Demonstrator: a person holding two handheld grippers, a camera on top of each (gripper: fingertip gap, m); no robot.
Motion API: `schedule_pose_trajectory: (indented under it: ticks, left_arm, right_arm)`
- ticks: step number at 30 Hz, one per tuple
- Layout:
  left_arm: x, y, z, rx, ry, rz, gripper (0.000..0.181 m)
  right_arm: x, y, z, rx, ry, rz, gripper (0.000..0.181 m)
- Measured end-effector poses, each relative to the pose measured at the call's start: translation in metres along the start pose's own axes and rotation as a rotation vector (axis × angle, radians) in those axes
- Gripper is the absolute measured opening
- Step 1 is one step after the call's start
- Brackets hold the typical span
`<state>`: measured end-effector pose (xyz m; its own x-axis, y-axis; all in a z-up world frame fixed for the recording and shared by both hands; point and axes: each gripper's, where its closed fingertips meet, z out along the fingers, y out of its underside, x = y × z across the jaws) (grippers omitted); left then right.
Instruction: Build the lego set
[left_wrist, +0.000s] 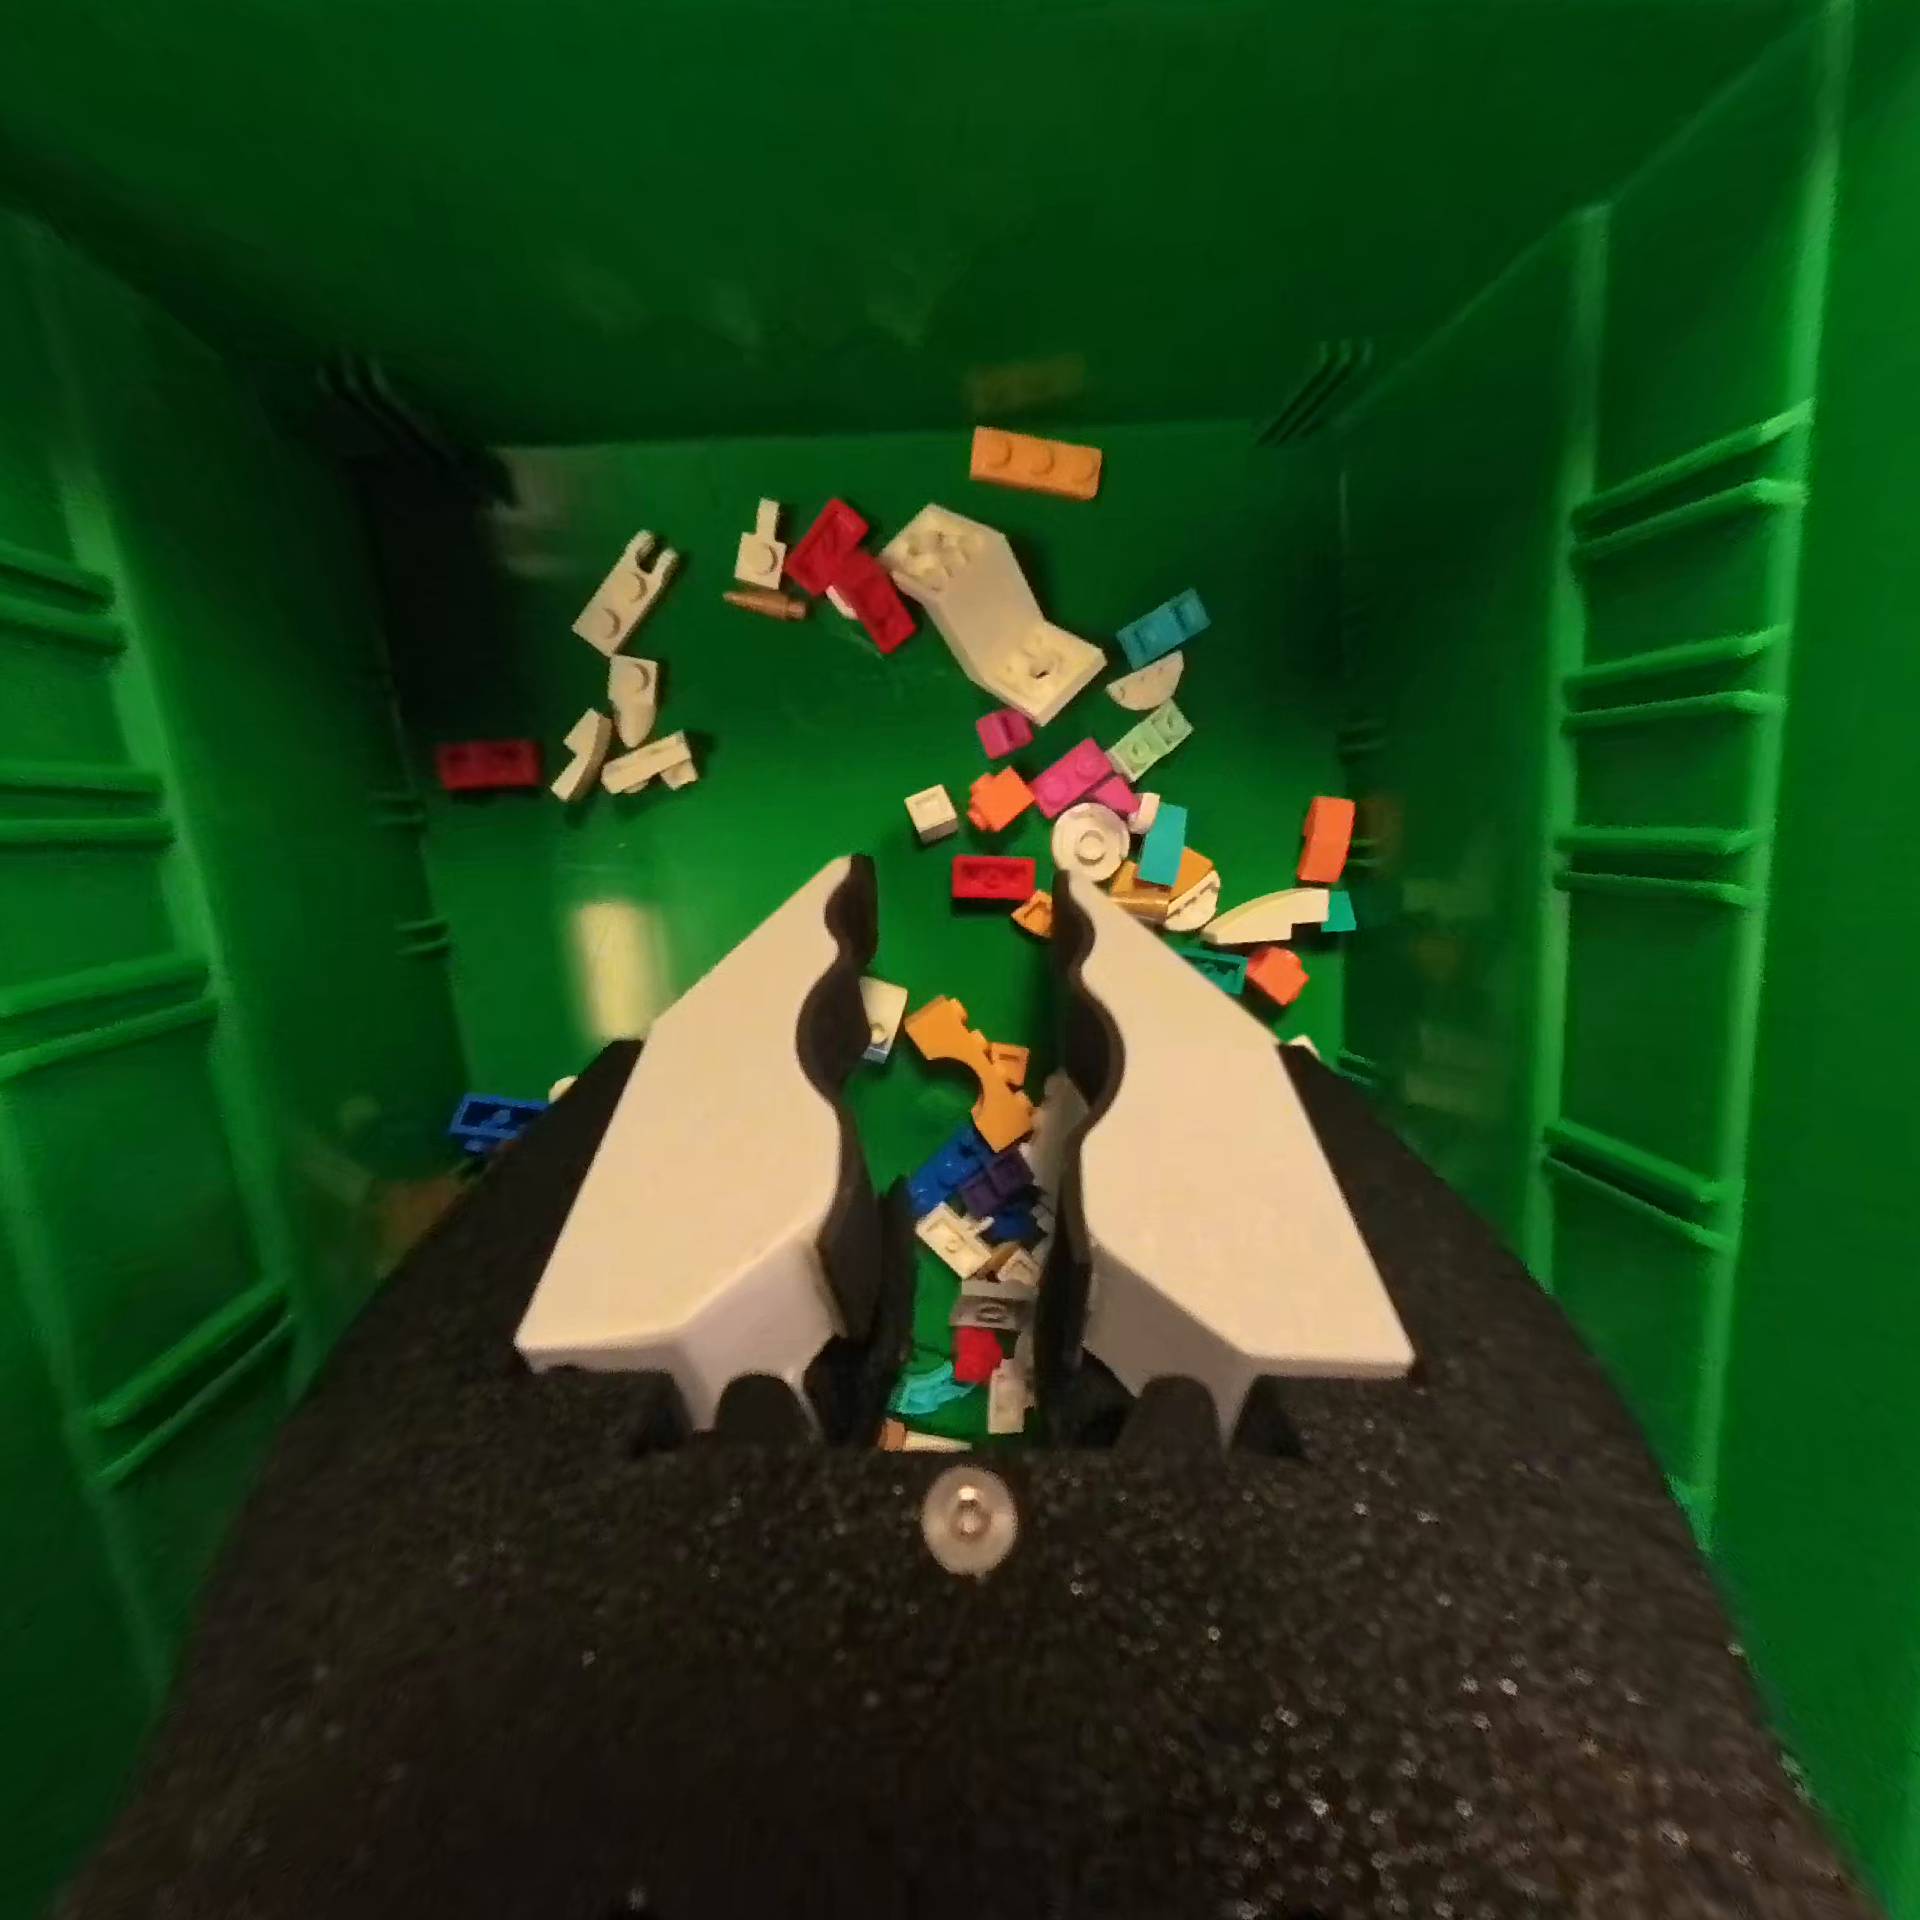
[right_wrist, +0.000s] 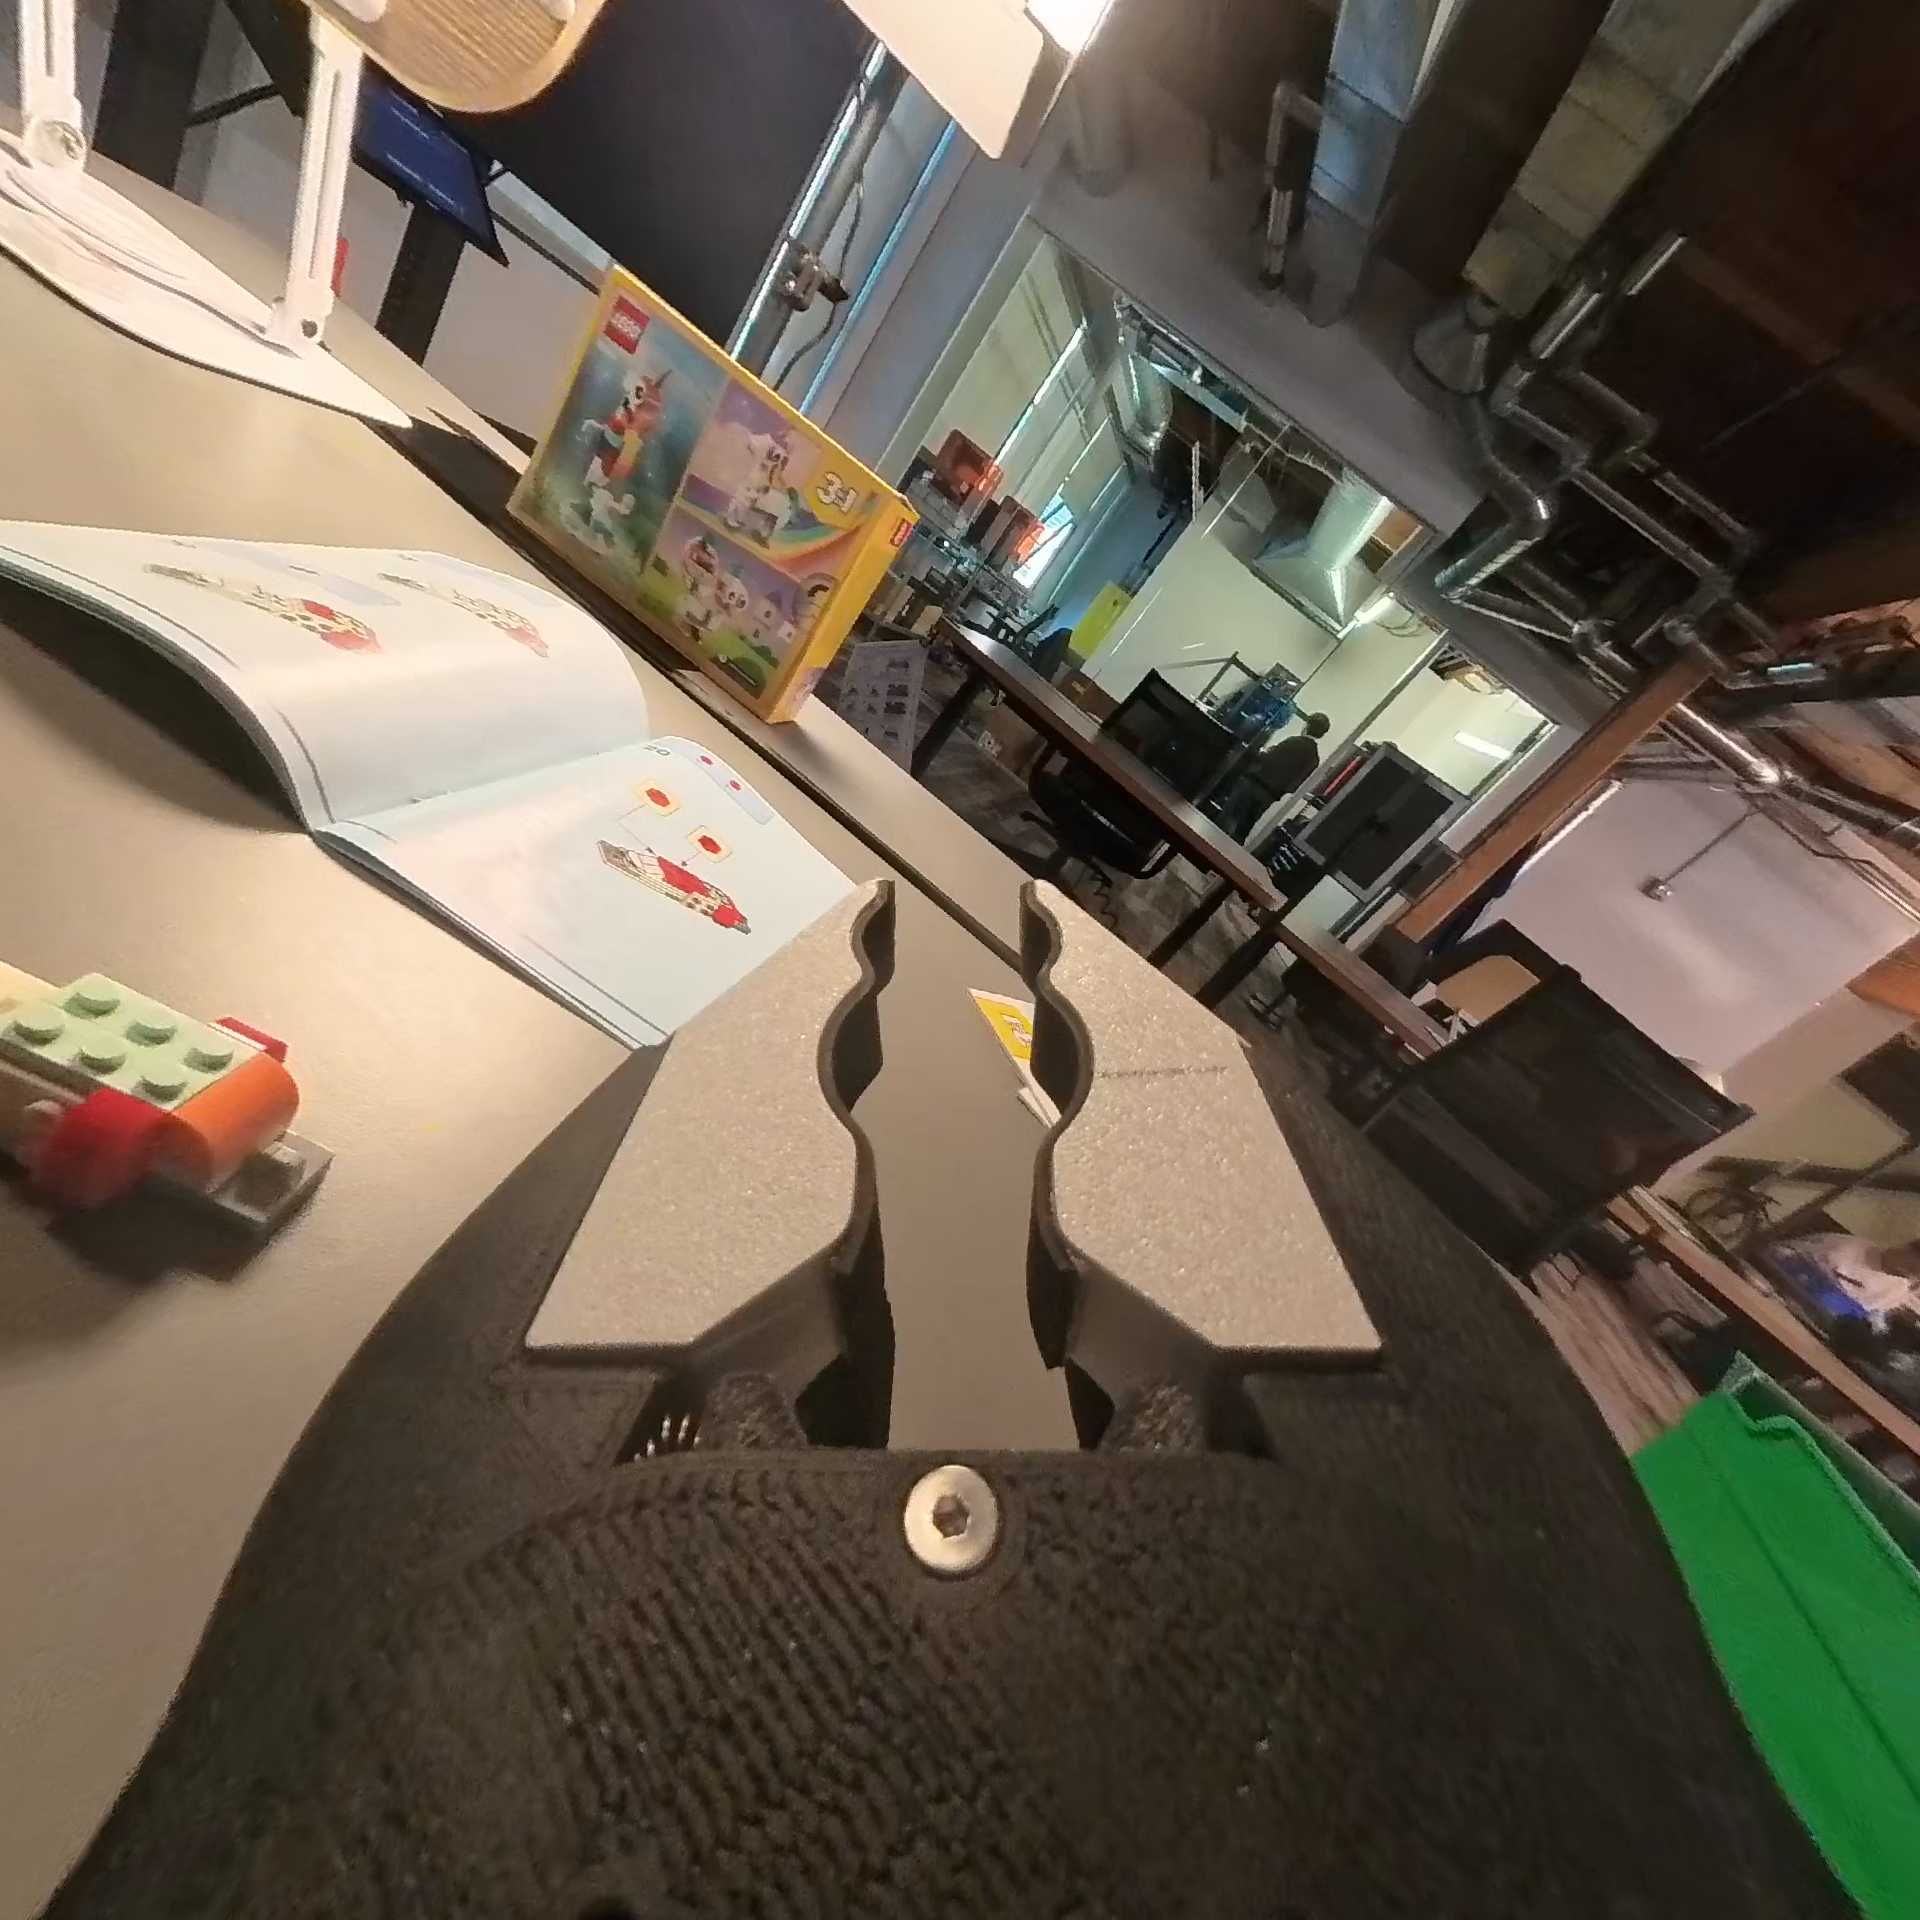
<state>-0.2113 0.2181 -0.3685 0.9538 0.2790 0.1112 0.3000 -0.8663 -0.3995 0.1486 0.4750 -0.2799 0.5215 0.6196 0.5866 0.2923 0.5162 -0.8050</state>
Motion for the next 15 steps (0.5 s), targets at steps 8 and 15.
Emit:
schedule_pose_trajectory:
  ticks: [8, 15]
  left_arm:
    - [-0.004, 0.005, 0.005, -0.020, 0.004, 0.020, 0.011]
    - [-0.006, 0.012, 0.002, 0.028, -0.007, 0.075, 0.000]
  right_arm:
    - [-0.002, 0.000, 0.000, -0.002, -0.008, -0.014, 0.022]
    - [-0.004, -0.001, 0.000, -0.004, -0.013, -0.024, 0.022]
